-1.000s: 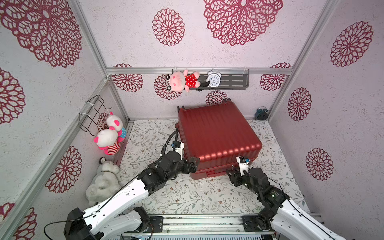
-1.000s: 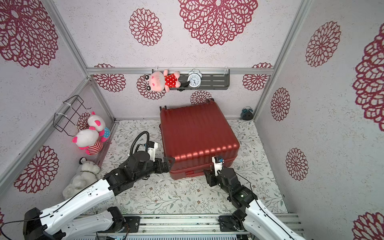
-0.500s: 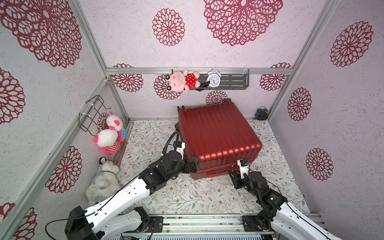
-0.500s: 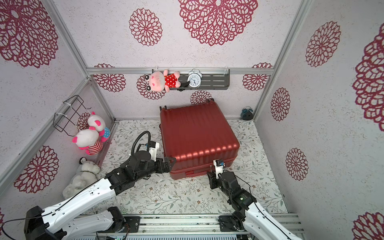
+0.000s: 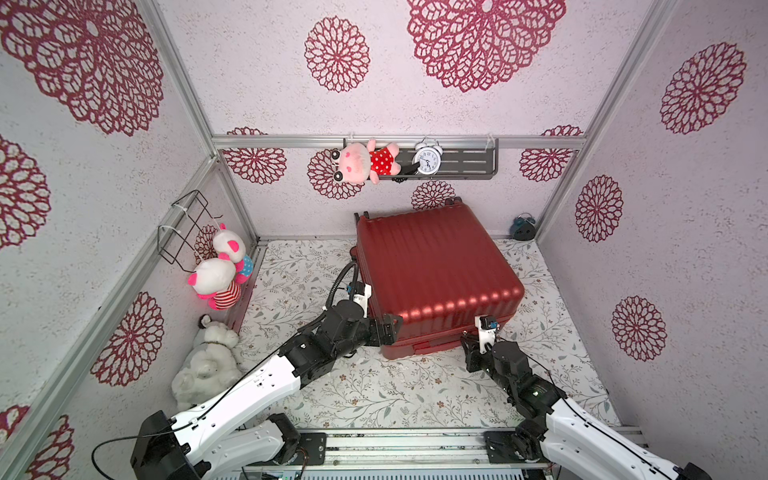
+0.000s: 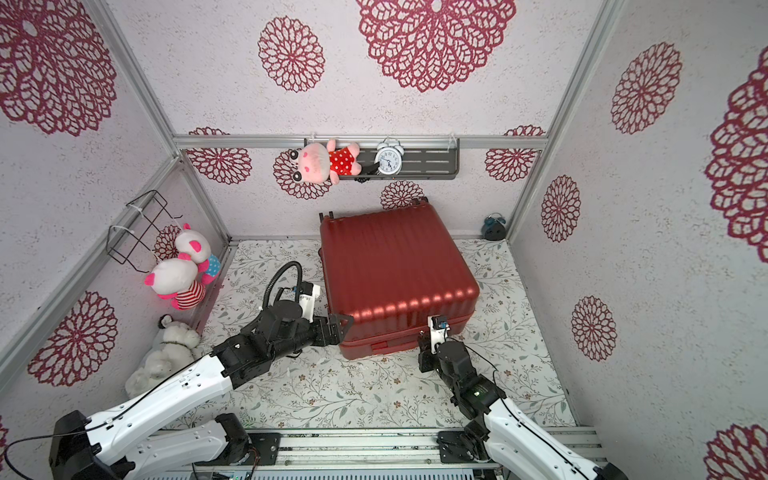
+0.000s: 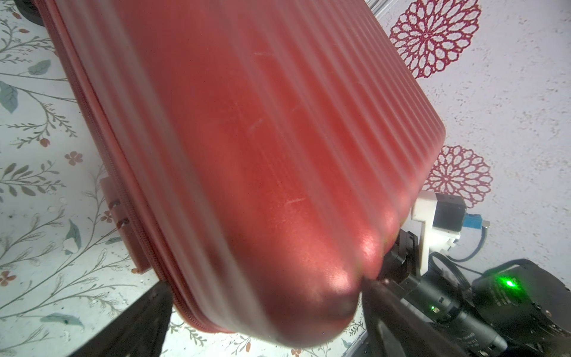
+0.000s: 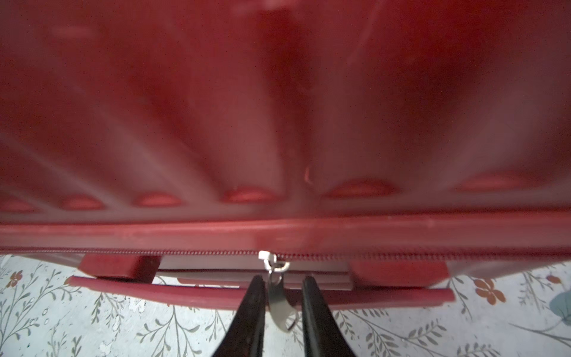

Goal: Open the suitcase zippers
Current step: Unzip the zipper on the suitcase.

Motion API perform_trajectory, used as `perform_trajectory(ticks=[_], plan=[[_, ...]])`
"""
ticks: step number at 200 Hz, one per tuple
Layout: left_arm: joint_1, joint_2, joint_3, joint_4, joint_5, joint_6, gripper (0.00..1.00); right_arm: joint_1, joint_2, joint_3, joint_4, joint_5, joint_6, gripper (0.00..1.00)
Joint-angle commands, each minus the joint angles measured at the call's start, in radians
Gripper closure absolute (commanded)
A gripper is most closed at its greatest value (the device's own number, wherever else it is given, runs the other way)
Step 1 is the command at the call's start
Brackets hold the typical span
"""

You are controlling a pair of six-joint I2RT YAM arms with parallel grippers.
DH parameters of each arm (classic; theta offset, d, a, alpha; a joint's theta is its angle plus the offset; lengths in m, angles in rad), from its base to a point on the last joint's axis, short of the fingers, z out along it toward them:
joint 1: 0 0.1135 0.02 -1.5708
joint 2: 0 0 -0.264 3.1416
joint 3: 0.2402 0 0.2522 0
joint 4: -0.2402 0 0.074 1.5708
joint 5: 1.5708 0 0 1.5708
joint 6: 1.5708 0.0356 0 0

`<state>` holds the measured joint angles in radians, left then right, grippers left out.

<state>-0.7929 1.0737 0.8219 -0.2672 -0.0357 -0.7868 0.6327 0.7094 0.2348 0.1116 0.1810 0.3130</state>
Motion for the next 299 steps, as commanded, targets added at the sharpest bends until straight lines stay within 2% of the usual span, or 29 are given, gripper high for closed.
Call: perform_trajectory(ticks=[1, 27, 52, 122, 165, 203, 299], plan=[[0.02, 0.019, 0.0, -0.004, -0.018, 0.009, 0.02, -0.003, 0.019, 0.011, 0.066, -0.015, -0.02, 0.77], [0.021, 0.022, 0.0, 0.006, -0.01, 0.009, 0.02, -0.004, 0.02, 0.0, 0.074, -0.018, -0.017, 0.84], [0.021, 0.031, -0.003, 0.021, 0.003, 0.01, 0.02, -0.004, -0.001, -0.002, 0.061, -0.025, -0.015, 1.0], [0.02, 0.083, -0.01, 0.109, 0.102, -0.015, 0.02, 0.015, -0.069, -0.026, 0.051, -0.12, -0.038, 1.0], [0.015, 0.107, -0.01, 0.142, 0.119, -0.029, 0.02, 0.126, -0.084, -0.043, 0.097, -0.078, -0.104, 1.0], [0.002, 0.127, -0.009, 0.167, 0.13, -0.04, 0.01, 0.257, -0.018, -0.022, 0.16, 0.003, -0.186, 1.0], [-0.019, 0.158, 0.003, 0.19, 0.133, -0.049, 0.01, 0.457, 0.179, 0.042, 0.372, 0.033, -0.229, 1.0]])
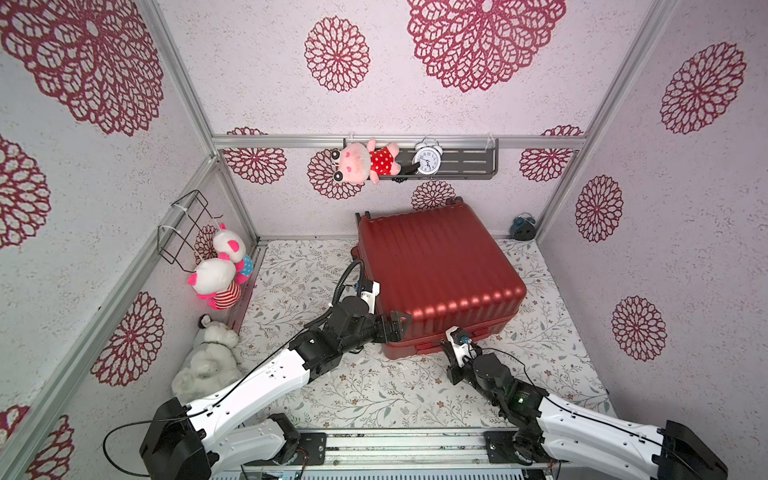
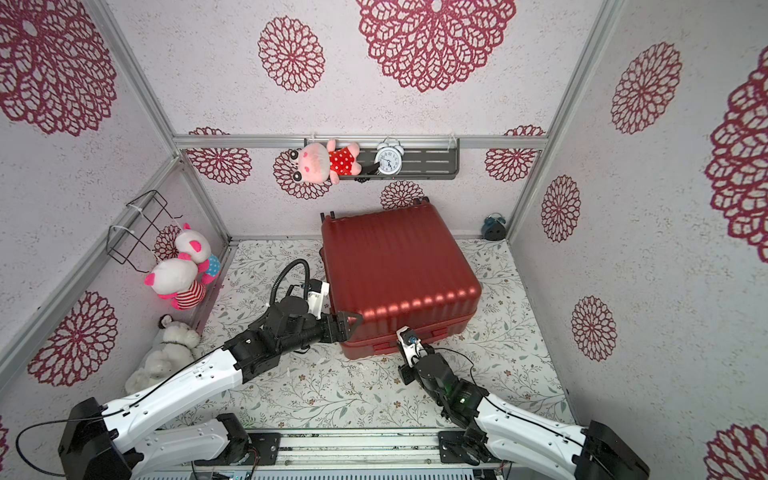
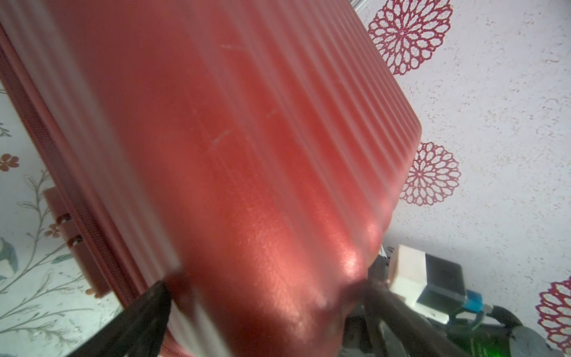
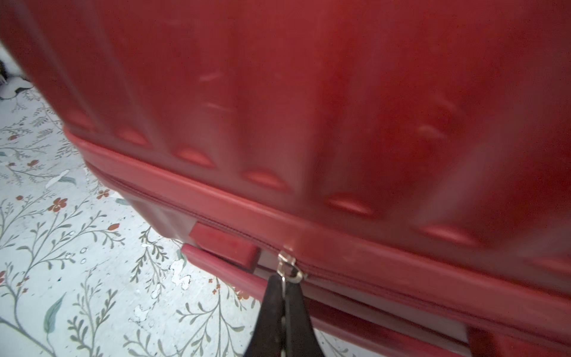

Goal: Open the suitcase zippers
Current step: Unzip the zipper on the suitcase.

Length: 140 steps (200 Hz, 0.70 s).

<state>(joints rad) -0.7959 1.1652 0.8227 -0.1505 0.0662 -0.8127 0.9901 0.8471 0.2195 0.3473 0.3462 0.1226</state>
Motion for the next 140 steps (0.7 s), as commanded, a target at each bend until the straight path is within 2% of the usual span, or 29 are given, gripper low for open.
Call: perform_trajectory(ticks=[1, 87, 113, 140], plan=[[-0.016, 0.067, 0.003, 0.074, 0.031, -0.023, 0.01, 0.103, 0.046, 0.059, 0.138, -0.131, -0.038, 1.0], [-0.029, 0.08, 0.009, 0.08, 0.025, -0.028, 0.01, 0.366, 0.42, 0.221, 0.385, 0.093, -0.01, 1.0], [-0.032, 0.072, 0.007, 0.078, 0.024, -0.03, 0.01, 0.399, 0.505, 0.24, 0.486, 0.13, 0.034, 1.0], [-0.033, 0.022, -0.006, 0.054, 0.007, -0.031, 0.01, 0.423, 0.554, 0.252, 0.497, 0.174, 0.058, 1.0]])
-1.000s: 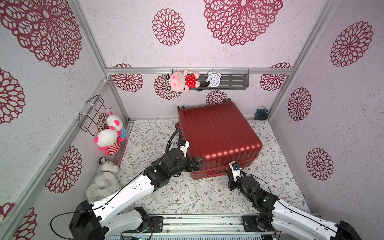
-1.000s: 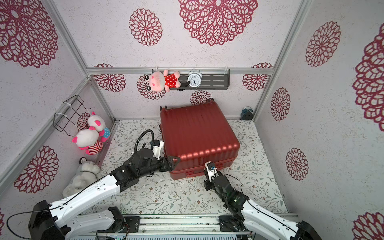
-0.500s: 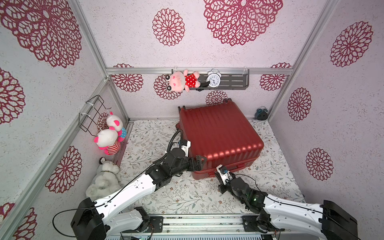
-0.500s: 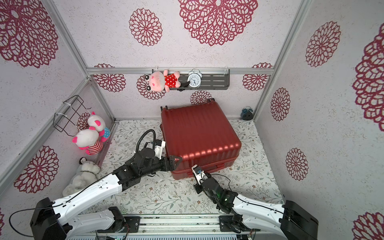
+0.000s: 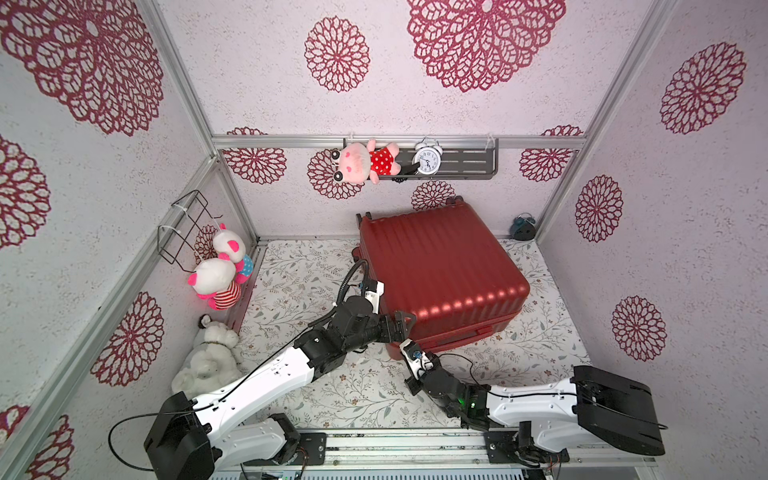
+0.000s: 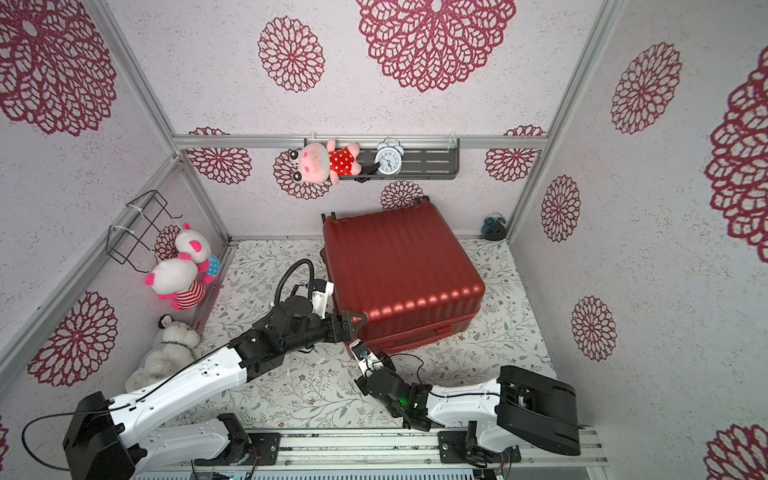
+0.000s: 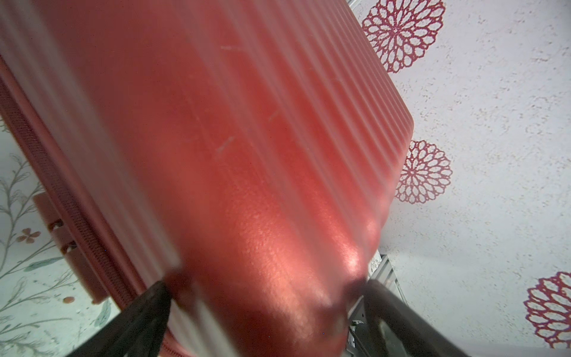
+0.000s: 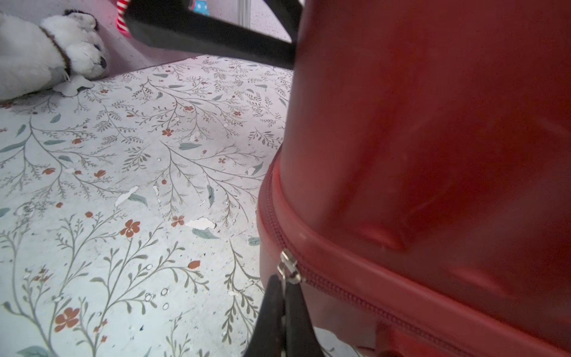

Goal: Open the suitcase zippers
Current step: Unzip the zipper on the suitcase.

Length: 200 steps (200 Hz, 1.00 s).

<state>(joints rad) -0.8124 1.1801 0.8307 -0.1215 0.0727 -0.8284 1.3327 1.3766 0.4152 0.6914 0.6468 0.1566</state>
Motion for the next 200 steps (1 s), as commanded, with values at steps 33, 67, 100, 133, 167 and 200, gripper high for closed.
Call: perform_trajectory(ticks=[33, 67, 100, 133, 167, 200], plan=[[-0.014, -0.097, -0.031, -0.057, -0.084, 0.01, 0.02, 0.083, 0.028, 0.015, 0.165, -0.11, 0.078, 1.0], [0.024, -0.208, -0.022, -0.182, -0.134, 0.03, 0.02, 0.089, 0.006, -0.014, 0.133, -0.114, 0.111, 1.0], [0.123, -0.309, -0.021, -0.276, -0.127, 0.043, 0.02, 0.116, -0.025, -0.043, 0.091, -0.088, 0.147, 1.0], [0.221, -0.364, -0.025, -0.321, -0.083, 0.049, 0.02, 0.175, -0.098, -0.072, -0.015, -0.003, 0.215, 1.0], [0.226, -0.376, -0.076, -0.246, 0.041, 0.009, 0.02, 0.261, -0.216, -0.081, -0.266, 0.135, 0.376, 1.0], [0.147, -0.355, -0.128, -0.119, 0.103, -0.037, 0.02, 0.283, -0.389, -0.141, -0.487, 0.21, 0.59, 1.0]])
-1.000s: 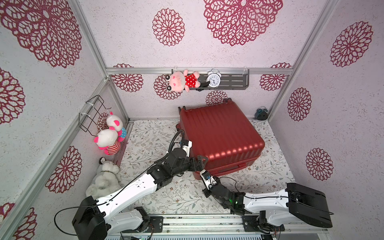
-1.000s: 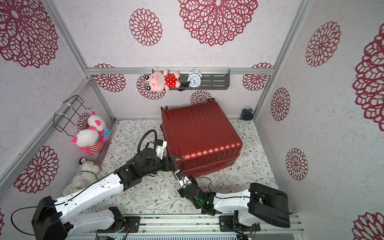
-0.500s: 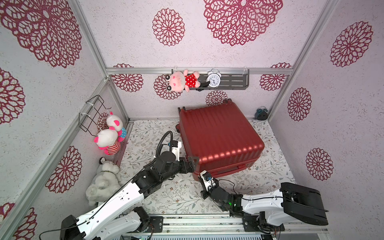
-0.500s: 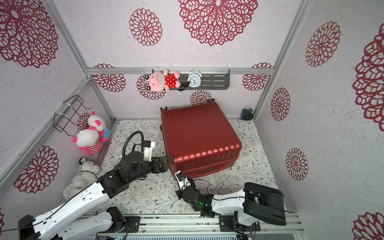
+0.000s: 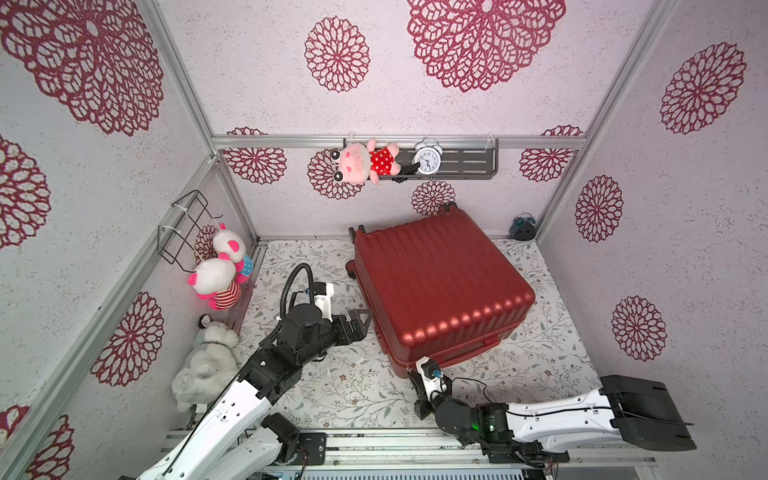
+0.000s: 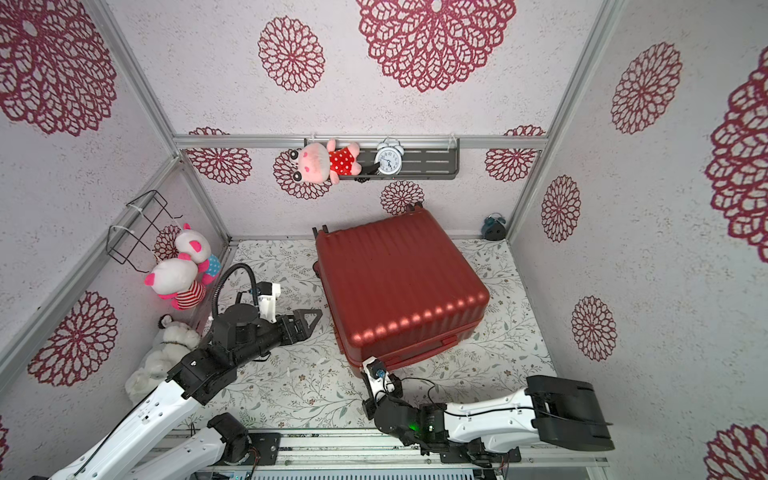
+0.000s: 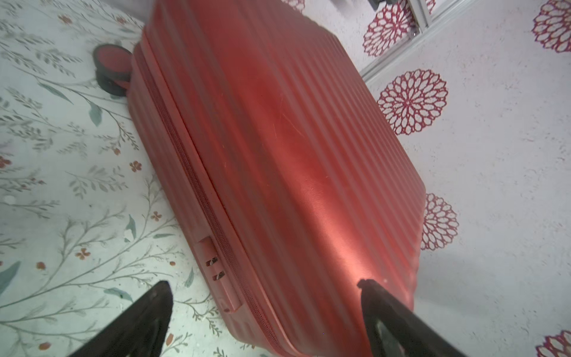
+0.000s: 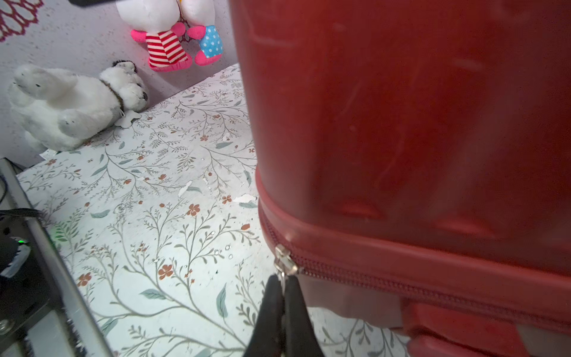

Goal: Open the suitcase zippers
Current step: Unzip the zipper on the suitcase.

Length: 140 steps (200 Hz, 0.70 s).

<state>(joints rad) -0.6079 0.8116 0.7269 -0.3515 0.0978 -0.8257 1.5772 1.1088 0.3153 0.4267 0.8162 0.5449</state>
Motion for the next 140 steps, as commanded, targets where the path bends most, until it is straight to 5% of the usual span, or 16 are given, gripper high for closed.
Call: perform_trajectory(ticks=[1, 52, 84, 140], plan=[[-0.061, 0.015, -0.025, 0.115, 0.079, -0.04, 0.02, 0.038, -0.128, -0.044, -0.228, 0.042, 0.21, 1.0], [-0.232, 0.199, 0.014, 0.303, 0.131, -0.058, 0.02, 0.006, -0.452, -0.092, -0.504, 0.094, 0.292, 1.0], [-0.297, 0.363, 0.066, 0.425, 0.162, -0.067, 0.02, -0.088, -0.606, -0.134, -0.544, 0.007, 0.234, 1.0], [-0.351, 0.593, 0.226, 0.516, 0.198, -0.067, 0.02, -0.207, -0.601, -0.112, -0.516, -0.141, 0.099, 1.0]])
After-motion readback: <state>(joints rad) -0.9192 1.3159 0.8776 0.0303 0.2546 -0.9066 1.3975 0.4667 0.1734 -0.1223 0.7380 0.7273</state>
